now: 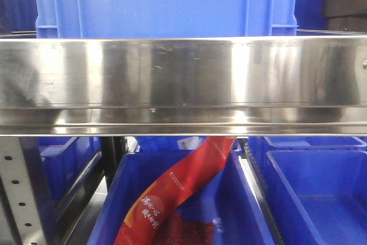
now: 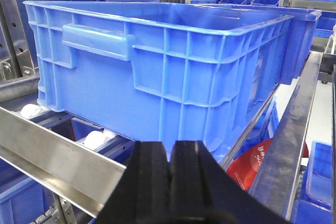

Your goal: Grab block from conveyor and place in blue bin

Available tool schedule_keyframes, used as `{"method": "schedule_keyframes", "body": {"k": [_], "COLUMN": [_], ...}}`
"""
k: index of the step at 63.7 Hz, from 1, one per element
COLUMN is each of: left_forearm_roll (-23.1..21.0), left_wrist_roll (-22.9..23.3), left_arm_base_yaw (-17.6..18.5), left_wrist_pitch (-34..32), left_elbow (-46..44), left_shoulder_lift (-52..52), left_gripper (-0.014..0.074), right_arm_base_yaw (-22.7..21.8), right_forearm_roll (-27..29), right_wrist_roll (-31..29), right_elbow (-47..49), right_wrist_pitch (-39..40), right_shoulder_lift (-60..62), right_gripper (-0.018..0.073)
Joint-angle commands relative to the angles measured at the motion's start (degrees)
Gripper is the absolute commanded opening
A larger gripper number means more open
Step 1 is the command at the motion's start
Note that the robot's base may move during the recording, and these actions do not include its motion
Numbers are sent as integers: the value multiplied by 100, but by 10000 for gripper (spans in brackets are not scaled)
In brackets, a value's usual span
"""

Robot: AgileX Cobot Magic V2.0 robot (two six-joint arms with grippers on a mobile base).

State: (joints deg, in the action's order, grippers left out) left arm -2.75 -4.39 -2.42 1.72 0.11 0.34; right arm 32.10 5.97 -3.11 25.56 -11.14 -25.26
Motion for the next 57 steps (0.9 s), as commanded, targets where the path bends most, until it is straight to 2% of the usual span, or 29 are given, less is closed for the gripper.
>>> {"method": "schedule_keyframes", "body": {"k": [1,20,25,36,46,57], "left_forearm_roll": [-26,-26,-26,-26,-26,-26], "left_wrist_roll": [30,30,30,30,30,30], "left_arm_base_yaw": [-25,-25,-25,-25,-25,-25], "left_wrist_pitch": [-122,-122,-122,-122,-122,-122], "left_elbow": [-11,-11,-11,-11,-11,-11], "left_shoulder_lift": [-34,-34,-34,-34,-34,-34], "left_gripper": [-111,-111,-111,-111,-111,-111], "right_arm_base_yaw": [-4,-4,-118,-1072,-2103,-2752], "right_forearm_roll": [-27,-27,-27,-38,-38,-26], "right_wrist_roll": [-14,-14,-14,-14,-14,-14], "right_elbow": [-10,-21,-36,-298,-941,-1794], "right_wrist_pitch": [129,142,140,140,226,488], "right_shoulder_lift": [32,32,42,370,1081,1970], "right_gripper": [-162,-162,-162,-162,-162,-162]}}
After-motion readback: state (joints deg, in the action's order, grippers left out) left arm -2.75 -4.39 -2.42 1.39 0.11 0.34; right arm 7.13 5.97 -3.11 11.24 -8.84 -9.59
